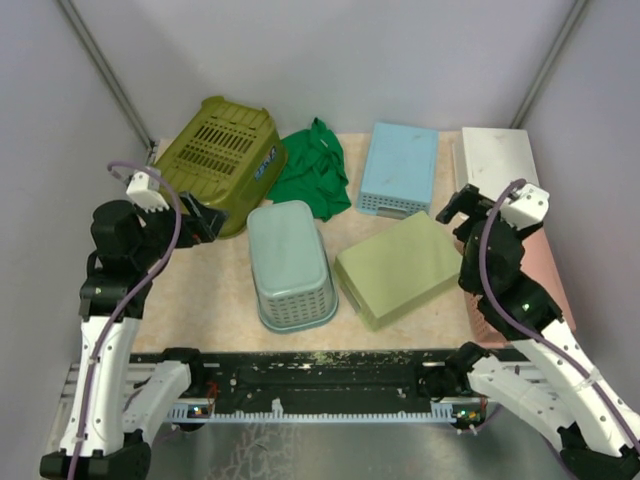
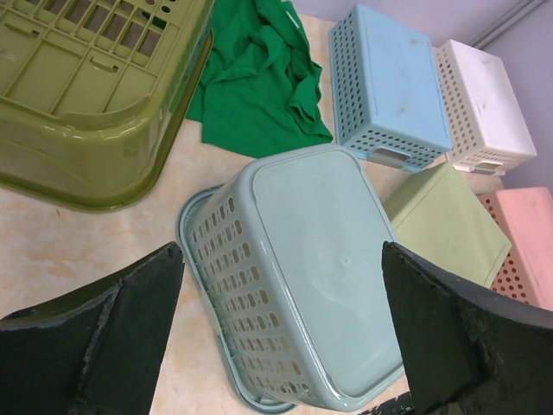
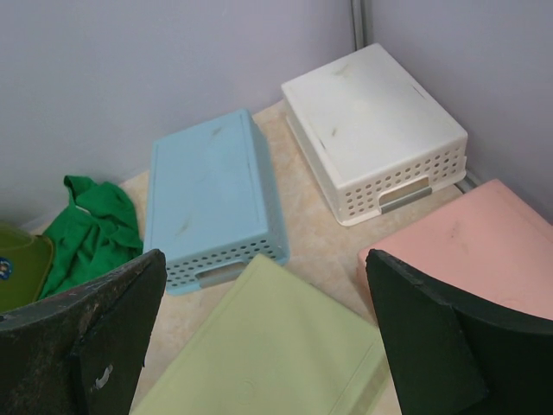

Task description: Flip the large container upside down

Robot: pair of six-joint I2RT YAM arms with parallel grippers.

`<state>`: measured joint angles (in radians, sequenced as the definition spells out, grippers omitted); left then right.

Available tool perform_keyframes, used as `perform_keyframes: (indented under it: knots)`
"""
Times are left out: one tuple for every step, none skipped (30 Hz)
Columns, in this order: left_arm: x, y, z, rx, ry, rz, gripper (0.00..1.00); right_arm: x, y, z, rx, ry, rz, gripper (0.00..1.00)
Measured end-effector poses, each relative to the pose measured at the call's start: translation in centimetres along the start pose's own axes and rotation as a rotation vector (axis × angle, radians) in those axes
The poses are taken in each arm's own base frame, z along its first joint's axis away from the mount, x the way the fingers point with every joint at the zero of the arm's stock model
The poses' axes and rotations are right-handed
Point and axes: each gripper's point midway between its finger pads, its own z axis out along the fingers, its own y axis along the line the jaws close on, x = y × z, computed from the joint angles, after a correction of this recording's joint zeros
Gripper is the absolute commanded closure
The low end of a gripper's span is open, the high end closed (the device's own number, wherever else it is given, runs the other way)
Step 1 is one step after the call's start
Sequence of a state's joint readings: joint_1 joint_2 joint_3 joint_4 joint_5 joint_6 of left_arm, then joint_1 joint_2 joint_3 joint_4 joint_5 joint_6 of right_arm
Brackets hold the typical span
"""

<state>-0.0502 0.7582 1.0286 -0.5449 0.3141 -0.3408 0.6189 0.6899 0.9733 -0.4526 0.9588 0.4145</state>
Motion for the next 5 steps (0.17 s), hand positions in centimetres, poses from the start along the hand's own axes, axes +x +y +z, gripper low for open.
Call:
perform_keyframes:
  knots:
    - [0.02,0.06,0.03,-0.002,-0.002,-0.002,0.0,-0.21,-0.06,-0.11,-0.007,-0.009,0.007,0.01]
    - [0.02,0.1,0.04,-0.003,-0.005,-0.002,0.0,-0.45,0.01,-0.14,-0.012,-0.017,0.015,0.01]
    - [0.01,0.17,0.05,-0.006,-0.011,-0.002,0.0,-0.58,0.14,-0.13,-0.018,-0.022,0.021,0.01]
    - [0.02,0.23,0.01,-0.008,-0.014,-0.002,0.0,-0.66,0.27,-0.11,-0.023,-0.024,0.022,0.01]
    - [0.0,0.26,0.0,-0.009,-0.02,-0.002,0.0,-0.61,0.44,-0.03,-0.026,-0.023,0.019,0.01]
